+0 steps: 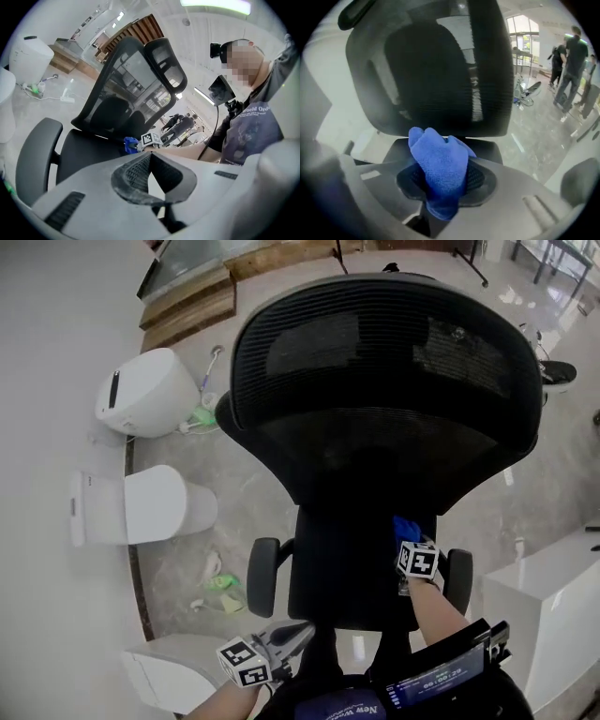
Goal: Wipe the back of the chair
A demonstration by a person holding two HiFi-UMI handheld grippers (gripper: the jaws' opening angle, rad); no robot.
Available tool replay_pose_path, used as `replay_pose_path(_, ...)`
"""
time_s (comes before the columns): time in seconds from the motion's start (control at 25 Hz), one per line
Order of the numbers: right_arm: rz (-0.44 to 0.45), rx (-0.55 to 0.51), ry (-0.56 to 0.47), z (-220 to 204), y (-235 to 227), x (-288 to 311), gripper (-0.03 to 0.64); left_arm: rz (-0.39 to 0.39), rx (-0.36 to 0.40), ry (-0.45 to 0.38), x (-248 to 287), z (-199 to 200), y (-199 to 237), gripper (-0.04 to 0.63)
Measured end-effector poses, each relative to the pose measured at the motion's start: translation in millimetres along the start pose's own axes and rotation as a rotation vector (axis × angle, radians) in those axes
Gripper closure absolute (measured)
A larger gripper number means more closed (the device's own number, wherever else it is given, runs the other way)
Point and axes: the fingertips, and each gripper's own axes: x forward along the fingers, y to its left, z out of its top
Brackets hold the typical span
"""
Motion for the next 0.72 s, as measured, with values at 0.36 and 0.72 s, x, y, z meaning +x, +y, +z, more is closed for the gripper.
replay_pose_path(0.36, 0.308, -0.28, -0.205, 121, 126, -213, 0.502, 0.02, 0.114, -0.221, -69, 110, -81, 0.592)
replay_pose_path(0.72, 0.519, -0.359, -0.503, 205, 177, -461, 0.502, -0.024, 0.289, -0.381, -123, 199, -189, 0.592)
